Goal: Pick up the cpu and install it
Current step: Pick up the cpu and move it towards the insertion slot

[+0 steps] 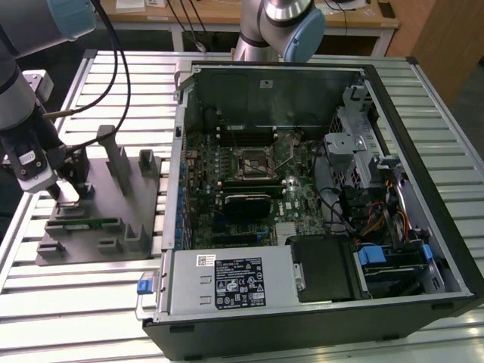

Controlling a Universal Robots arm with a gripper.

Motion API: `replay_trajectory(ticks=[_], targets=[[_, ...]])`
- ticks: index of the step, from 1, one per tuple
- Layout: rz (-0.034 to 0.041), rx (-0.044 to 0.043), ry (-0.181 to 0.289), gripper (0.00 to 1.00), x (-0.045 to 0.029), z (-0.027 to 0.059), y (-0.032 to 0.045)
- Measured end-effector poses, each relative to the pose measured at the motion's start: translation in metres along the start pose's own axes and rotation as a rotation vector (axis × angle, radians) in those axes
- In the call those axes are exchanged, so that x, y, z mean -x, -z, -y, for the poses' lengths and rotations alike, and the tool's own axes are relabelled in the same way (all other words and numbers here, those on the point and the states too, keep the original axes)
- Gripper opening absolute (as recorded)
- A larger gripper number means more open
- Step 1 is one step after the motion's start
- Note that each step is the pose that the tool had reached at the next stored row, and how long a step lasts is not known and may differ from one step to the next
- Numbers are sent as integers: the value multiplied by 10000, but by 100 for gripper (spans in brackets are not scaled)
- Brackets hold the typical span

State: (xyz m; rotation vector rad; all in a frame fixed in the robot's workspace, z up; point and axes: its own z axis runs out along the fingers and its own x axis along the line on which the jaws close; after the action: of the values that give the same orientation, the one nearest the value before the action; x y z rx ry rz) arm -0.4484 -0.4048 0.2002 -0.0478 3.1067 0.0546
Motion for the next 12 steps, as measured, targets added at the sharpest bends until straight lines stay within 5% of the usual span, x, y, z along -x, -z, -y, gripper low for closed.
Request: replay_trajectory(ticks=[12], targets=[[69, -2, 3, 55, 9, -9, 269]])
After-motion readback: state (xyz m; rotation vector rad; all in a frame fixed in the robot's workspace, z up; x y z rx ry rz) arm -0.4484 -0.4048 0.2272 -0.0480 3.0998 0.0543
